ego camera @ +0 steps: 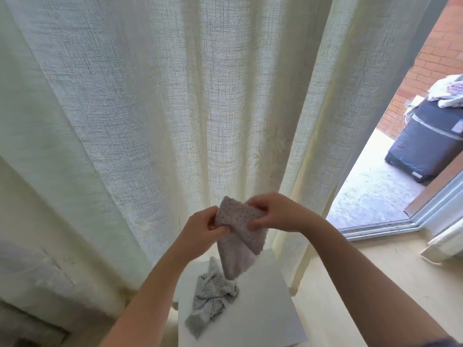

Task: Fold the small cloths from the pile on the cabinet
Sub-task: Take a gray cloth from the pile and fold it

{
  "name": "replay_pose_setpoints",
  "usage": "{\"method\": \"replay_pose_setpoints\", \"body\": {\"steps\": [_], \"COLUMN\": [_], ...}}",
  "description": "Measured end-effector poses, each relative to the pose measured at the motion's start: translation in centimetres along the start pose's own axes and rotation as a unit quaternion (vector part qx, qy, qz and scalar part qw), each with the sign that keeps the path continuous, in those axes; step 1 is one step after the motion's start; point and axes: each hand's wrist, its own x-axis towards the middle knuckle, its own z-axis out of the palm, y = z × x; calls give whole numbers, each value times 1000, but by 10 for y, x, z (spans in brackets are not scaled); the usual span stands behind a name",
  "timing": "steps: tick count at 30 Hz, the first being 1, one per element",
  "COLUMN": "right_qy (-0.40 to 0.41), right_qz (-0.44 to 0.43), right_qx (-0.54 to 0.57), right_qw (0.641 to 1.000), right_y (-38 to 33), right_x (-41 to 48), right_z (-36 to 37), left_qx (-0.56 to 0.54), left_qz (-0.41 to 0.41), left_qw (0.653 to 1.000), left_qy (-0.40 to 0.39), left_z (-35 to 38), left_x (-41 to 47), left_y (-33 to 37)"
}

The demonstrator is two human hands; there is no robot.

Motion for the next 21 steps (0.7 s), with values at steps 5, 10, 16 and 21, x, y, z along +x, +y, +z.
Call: {"method": "replay_pose_setpoints", "body": {"steps": [5, 10, 16, 21], "right_qy": [3, 65, 118, 110], "right_qz": [15, -31, -69, 43], "right_qx": [-3, 99, 348, 533], "right_qw": [1000, 992, 928, 838], "right_y": [10, 3, -3, -7], "right_x": [-11, -8, -14, -1], "right_z": [9, 12, 16, 29], "left_qx": [17, -39, -88, -186], "left_qz": [-25, 15, 26, -61], "left_qw": [997, 998, 992, 981], "left_qy": [-69, 40, 85, -1], "left_z": [-3, 0, -22, -24], "left_x": [-9, -16, -19, -18], "left_y": [-3, 13, 22, 21]}}
